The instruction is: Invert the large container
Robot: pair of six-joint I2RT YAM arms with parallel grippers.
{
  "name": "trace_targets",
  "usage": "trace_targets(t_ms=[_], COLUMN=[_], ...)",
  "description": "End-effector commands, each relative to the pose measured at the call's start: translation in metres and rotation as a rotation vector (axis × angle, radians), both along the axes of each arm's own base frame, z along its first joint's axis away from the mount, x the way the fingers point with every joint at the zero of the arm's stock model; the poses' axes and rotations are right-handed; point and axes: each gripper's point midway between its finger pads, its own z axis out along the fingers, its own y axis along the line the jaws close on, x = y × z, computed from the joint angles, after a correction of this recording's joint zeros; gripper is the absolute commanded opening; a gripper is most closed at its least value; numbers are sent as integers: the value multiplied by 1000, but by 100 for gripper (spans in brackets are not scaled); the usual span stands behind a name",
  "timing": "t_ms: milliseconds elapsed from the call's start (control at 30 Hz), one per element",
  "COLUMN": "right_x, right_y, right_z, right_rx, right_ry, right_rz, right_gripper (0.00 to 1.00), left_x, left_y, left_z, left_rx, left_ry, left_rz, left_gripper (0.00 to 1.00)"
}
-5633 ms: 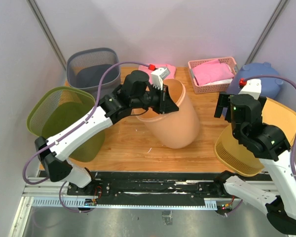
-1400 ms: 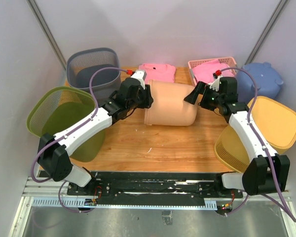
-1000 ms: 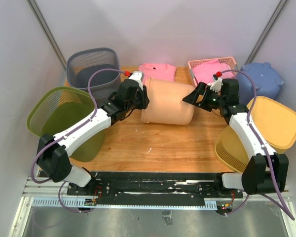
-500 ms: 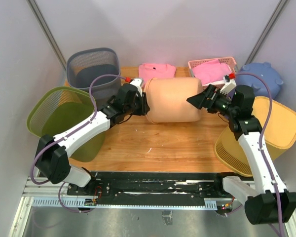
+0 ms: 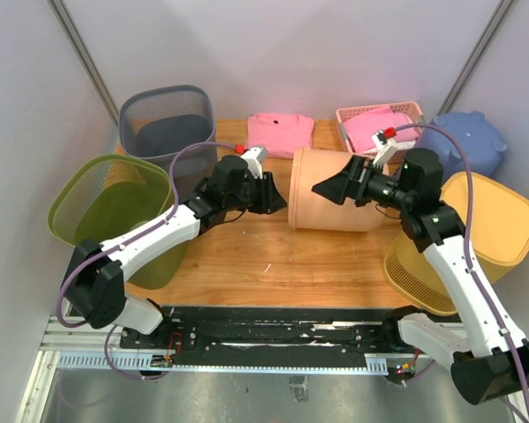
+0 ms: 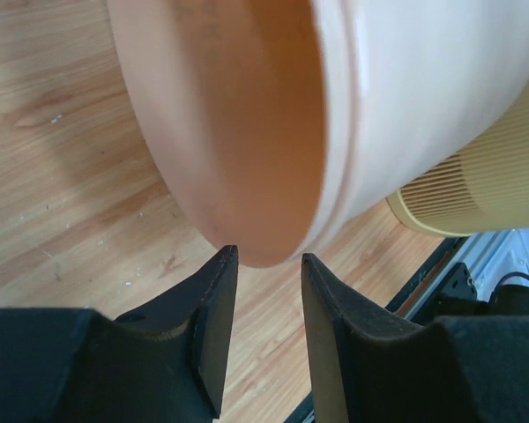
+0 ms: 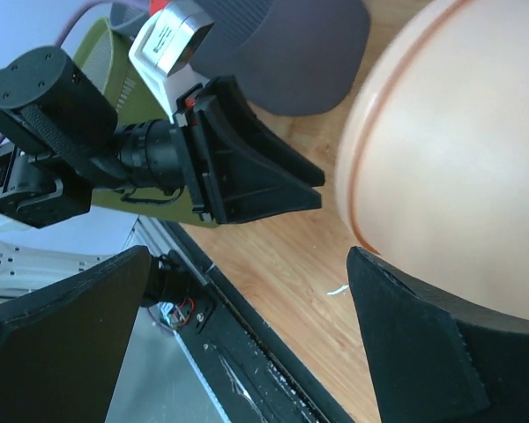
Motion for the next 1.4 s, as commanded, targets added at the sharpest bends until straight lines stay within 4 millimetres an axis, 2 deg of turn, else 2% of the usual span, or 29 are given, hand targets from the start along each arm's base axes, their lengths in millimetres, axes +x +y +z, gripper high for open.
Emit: trace_targets(t_ms=[0,100,200,233,333,400,500,567,600,667,700,800,1033,1167,1367], right_x=[-3,9,21,23,28,31,37,39,40,40,39,37,35,35,37], right_y=[12,-13,-57,-70,-109,-132,-154,-157,-156,-153,-152,-152,-155,-154,-158], right_z=[5,-3,-8,-8,-7,-12,-23,-31,-35,-39,-39,-40,-45,-48,-51], right_rx=[-65,-189,-371,-422,-553,-616,-647,-652,-649,-642,-637,-632,-638,-634,-646], right_ry=[-24,-38,-59,-61,-57,-24,48,86,97,108,109,103,115,121,130], right_rz=[30,-108,-301,-354,-495,-572,-630,-625,-618,-604,-602,-601,-603,-597,-608], right_gripper=[96,96,97,98,100,99,99,99,99,99,99,99,99,99,99], left_x=[-2,-4,-1,0,6,7,4,6,11,22,32,50,55,56,48], left_y=[-2,1,8,10,17,14,-3,-18,-27,-33,-35,-36,-60,-66,-67], left_z=[3,6,19,26,57,82,108,112,105,105,94,83,68,51,40], left_rx=[-31,-23,-2,6,18,14,11,37,70,124,170,243,261,289,284], left_ry=[-10,-21,-59,-79,-166,-250,-330,-342,-335,-339,-328,-324,-330,-297,-275], left_rz=[-11,-5,11,15,60,78,71,69,69,114,143,195,152,133,99], left_gripper=[40,40,47,52,75,83,88,88,88,89,89,89,87,81,60])
